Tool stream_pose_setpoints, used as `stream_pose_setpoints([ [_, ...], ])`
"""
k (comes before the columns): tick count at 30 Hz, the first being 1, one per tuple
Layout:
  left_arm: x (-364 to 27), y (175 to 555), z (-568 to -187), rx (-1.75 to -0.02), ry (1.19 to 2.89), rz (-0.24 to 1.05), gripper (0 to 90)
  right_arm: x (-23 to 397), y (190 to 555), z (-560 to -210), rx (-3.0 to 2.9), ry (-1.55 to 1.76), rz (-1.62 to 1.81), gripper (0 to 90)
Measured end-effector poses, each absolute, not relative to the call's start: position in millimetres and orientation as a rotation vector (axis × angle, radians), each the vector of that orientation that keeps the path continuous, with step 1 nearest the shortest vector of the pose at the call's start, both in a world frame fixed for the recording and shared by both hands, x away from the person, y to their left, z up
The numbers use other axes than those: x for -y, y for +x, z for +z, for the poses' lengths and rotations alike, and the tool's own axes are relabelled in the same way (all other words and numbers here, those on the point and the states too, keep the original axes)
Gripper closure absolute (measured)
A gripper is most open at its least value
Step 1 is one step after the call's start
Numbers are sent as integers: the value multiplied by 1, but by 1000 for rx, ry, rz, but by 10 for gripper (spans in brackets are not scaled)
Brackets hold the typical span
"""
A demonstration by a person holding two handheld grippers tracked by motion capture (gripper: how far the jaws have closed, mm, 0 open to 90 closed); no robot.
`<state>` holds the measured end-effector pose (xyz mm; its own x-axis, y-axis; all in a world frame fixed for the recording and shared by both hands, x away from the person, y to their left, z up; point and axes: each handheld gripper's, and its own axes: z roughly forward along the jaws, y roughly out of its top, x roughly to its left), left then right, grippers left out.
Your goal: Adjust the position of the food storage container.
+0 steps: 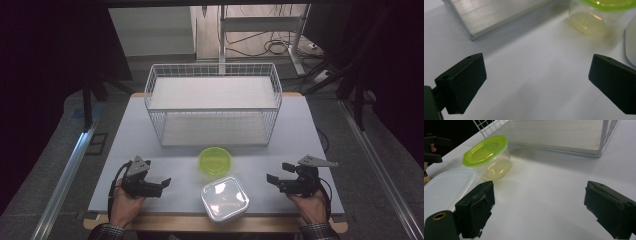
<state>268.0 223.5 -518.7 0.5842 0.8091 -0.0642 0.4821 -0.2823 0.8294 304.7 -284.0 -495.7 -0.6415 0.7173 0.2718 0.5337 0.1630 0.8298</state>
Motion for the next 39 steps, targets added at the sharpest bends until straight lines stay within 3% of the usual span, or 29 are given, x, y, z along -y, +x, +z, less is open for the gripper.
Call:
stream_pose_setpoints([
  [7,-223,267,-521,-1009,1924,470,9,279,303,-493,-2281,1149,1438,280],
  [11,-218,267,-521,-986,1949,481,9,273,300,-489,-2333,1087,1367,418],
  [25,-217,268,-522,-1000,1960,489,21,261,298,-484,-2321,1092,1293,561],
  [29,-216,268,-523,-1005,1963,498,24,254,304,-482,-2373,1097,1310,675],
  [35,-215,268,-523,-1008,1968,512,25,232,310,-474,-2449,1052,1268,752],
  [39,-216,268,-522,-1011,1958,517,23,211,321,-468,-2493,974,1203,874],
])
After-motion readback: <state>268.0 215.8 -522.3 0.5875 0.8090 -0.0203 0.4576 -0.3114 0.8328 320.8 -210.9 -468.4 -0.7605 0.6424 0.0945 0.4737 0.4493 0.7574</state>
